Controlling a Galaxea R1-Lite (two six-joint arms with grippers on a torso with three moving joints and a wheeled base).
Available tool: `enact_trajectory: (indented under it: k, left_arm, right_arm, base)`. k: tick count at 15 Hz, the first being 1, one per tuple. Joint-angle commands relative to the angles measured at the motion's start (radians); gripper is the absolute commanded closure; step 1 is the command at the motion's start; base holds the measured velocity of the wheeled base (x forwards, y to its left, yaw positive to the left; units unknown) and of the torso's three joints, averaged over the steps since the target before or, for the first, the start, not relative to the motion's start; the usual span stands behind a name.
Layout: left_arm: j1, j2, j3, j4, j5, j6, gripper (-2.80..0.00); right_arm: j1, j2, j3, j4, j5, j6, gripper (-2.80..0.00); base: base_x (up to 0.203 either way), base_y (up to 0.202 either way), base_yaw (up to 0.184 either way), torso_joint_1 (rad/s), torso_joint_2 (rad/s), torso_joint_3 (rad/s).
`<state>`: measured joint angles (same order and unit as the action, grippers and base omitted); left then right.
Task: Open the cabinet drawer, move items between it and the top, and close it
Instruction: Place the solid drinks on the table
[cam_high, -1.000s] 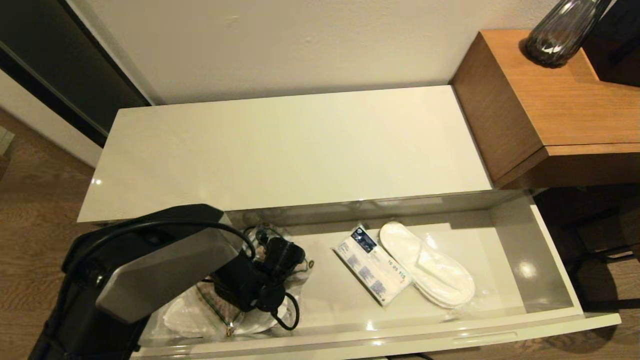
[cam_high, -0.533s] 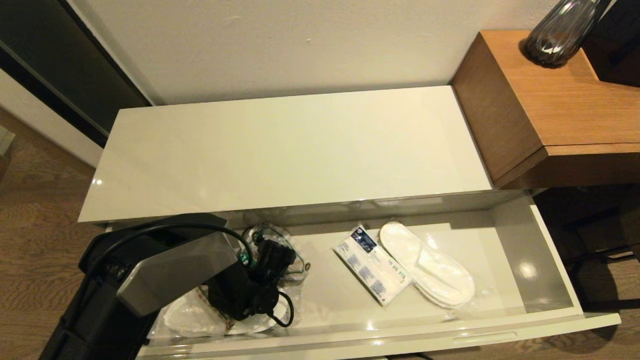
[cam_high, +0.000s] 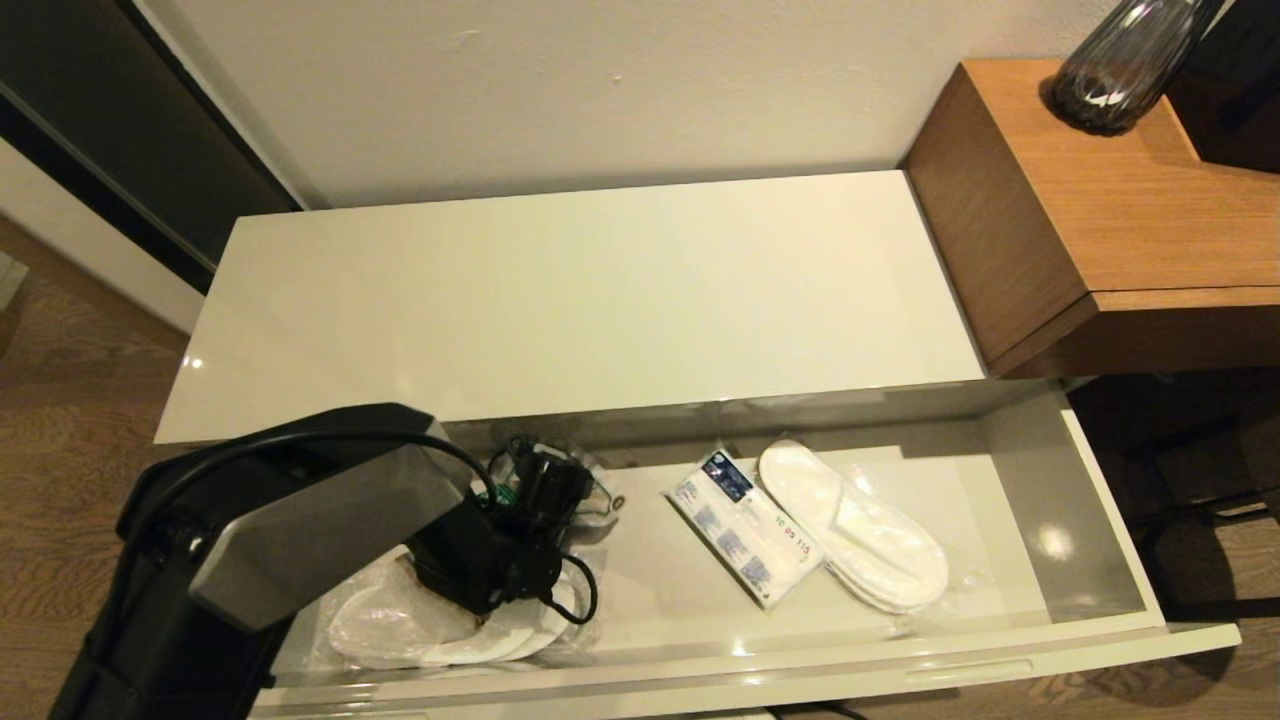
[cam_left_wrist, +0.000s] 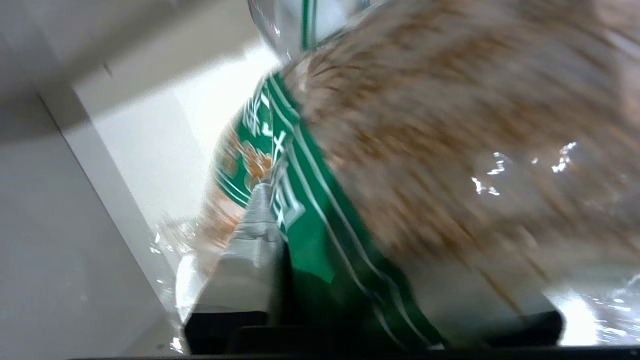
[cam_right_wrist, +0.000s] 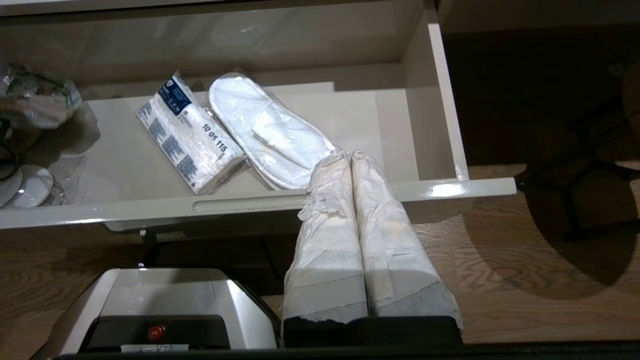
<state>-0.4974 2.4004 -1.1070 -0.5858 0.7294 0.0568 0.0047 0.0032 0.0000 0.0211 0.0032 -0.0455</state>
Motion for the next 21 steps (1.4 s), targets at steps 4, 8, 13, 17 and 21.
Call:
enact_trajectory:
  k: [4,8,13,17,21]
  left_arm:
    - [-0.030,-0.131,0.031,0.010,0.007,0.012,0.00]
    - [-0.073,-0.203,0.165,0.024,-0.045,0.008,0.00]
    - [-0.151,-0.252,0.255,0.017,-0.054,-0.004,0.00]
    - [-0.173,-0.280,0.296,0.017,-0.111,-0.014,0.00]
    - [-0.176,-0.327,0.312,0.017,-0.204,0.012,0.00]
  right_arm:
    - [0.001,0.001,0.002,0.000,0.000,0.000,0.00]
    - [0.001,0.001,0.002,0.000,0.001,0.000,0.00]
    - [0.001,0.001,0.002,0.000,0.001,0.000,0.00]
    - [0.001,0.001,0.002,0.000,0.000,0.000,0.00]
    - [0.001,0.001,0.002,0.000,0.000,0.000,0.00]
  base:
    - [0.000,0.000,0.000,0.000,0.00,0.000]
    - [0.000,0.000,0.000,0.000,0.00,0.000]
    - [0.000,0.000,0.000,0.000,0.00,0.000]
    - [0.000,0.000,0.000,0.000,0.00,0.000]
    - [0.000,0.000,0.000,0.000,0.00,0.000]
